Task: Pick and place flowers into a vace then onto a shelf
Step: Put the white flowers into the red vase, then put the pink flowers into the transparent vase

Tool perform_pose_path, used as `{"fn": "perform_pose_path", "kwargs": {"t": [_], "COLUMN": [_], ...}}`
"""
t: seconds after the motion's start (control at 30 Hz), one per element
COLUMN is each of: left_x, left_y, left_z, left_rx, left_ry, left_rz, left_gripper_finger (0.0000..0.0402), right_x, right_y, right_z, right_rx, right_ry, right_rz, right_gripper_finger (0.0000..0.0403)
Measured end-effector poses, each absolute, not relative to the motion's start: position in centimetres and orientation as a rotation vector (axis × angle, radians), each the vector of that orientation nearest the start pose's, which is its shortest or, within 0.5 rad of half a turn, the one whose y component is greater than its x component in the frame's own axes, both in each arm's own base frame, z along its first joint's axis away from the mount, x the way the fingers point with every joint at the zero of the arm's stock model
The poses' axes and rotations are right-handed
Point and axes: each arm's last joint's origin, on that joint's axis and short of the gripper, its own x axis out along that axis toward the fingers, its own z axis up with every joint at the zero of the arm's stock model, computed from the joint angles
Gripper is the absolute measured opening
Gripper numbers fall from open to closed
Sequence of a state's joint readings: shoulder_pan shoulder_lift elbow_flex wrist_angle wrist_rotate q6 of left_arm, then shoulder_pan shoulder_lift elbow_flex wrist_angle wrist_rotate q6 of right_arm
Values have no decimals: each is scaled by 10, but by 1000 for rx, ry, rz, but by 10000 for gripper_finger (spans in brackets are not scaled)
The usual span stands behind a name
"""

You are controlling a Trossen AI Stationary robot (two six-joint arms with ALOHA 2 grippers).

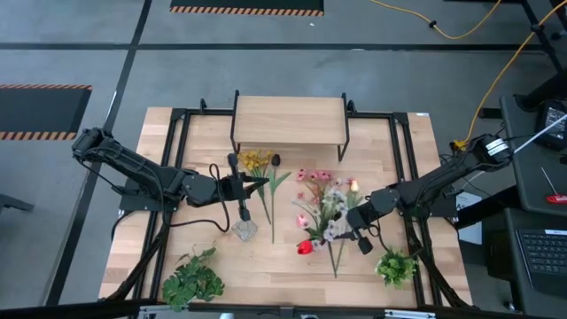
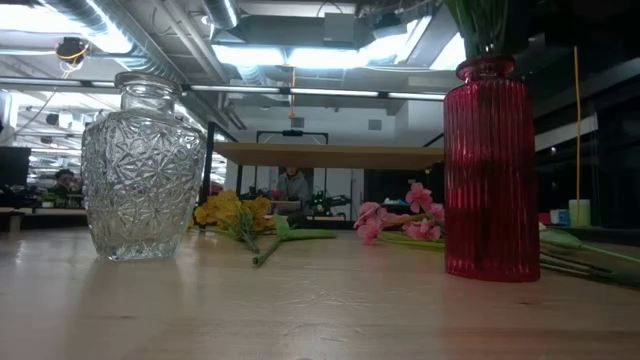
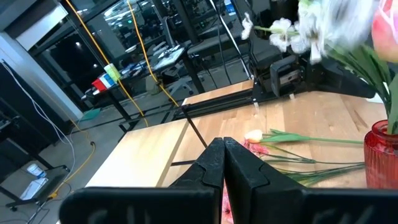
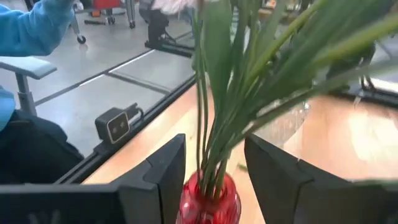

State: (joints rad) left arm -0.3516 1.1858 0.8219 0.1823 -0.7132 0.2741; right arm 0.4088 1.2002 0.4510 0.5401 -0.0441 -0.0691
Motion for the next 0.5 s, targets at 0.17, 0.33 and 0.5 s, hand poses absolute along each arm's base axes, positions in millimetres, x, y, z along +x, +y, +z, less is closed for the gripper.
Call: {"fn": "perform_pose_path", "kwargs": {"t": [0.17, 0.33, 0.5], "left_x": [250, 250, 250], "left_y": [-72, -72, -72], "left_z": [301, 301, 301], "left_rx": [363, 363, 364], "left_ry": [206, 207, 207], "left_rz": [337, 337, 337], "left_gripper_finger": [3, 3, 3], "right_x": [212, 206, 198], "right_y": [93, 90, 87], "right_z": [209, 212, 218], "right_rx": [-98, -102, -103], "right_ry": [238, 261, 267], "right_rz": [457, 457, 456], "right_gripper_finger": [168, 168, 168]}}
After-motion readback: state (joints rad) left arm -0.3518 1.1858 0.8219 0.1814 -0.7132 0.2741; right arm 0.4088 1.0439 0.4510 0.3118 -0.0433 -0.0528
